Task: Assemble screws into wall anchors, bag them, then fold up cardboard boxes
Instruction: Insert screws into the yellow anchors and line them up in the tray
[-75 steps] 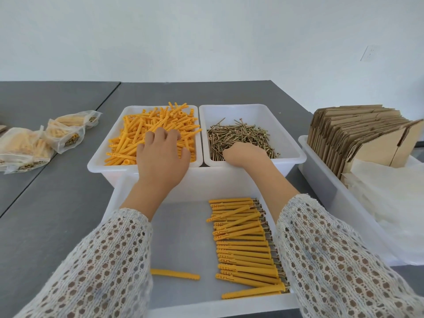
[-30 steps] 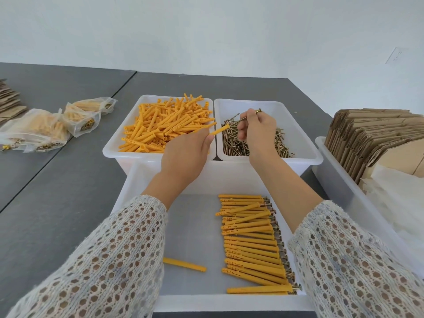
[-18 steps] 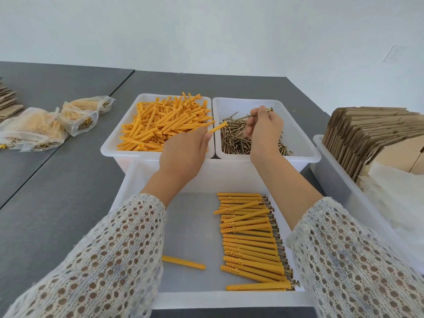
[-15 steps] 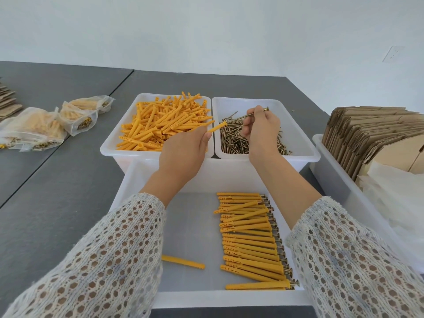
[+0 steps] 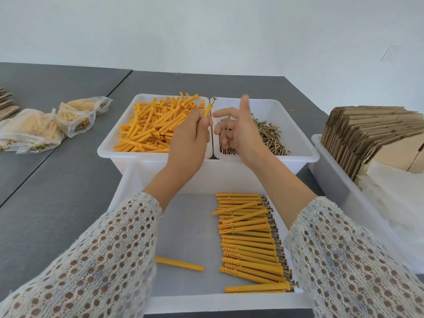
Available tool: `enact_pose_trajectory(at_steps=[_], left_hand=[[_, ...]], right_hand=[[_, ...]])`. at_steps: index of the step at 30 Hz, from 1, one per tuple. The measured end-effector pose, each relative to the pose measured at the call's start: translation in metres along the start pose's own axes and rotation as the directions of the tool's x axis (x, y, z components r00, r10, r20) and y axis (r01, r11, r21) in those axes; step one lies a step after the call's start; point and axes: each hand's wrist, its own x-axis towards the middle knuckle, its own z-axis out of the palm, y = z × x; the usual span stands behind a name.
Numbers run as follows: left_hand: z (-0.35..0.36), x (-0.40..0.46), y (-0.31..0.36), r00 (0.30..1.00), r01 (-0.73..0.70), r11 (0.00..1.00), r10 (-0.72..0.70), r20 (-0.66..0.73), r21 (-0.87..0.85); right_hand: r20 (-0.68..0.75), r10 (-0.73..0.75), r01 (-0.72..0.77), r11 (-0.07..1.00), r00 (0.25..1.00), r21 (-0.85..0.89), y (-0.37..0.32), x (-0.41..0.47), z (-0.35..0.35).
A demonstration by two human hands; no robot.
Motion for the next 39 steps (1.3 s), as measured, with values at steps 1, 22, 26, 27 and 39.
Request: enact_pose_trajectory(at_steps=[1, 22, 26, 27, 39], left_hand=[[-0.001, 0.001, 0.007, 1.0, 0.016, 0.998, -0.015, 0.022, -0.067], [0.052, -0.082, 0.055, 0.447, -0.639, 0.738, 0.125, 0.886, 0.218], [0.053, -0.08, 0.054, 0.438, -0.639, 0.74, 0.123, 0.891, 0.211], [0.053, -0.079, 0.054, 0.436, -0.635, 0.742, 0.118, 0.892, 0.213], [0.007, -0.017, 0.016, 0.895, -0.418, 0.721, 0.225, 0.384, 0.552]], right_hand=[[-0.063, 0.004, -0.002, 0.999, 0.998, 0.038, 0.0, 0.003, -0.006], [-0.277, 0.28, -0.202, 0.939, 0.919, 0.279, 0.009, 0.023, -0.035], [-0.273, 0.263, -0.213, 0.957, 0.925, 0.199, 0.007, 0.022, -0.033], [-0.276, 0.252, -0.213, 0.964, 0.928, 0.161, 0.006, 0.021, -0.032], [-0.185, 0.096, -0.205, 0.283, 0.978, -0.937, 0.024, 0.02, -0.023]])
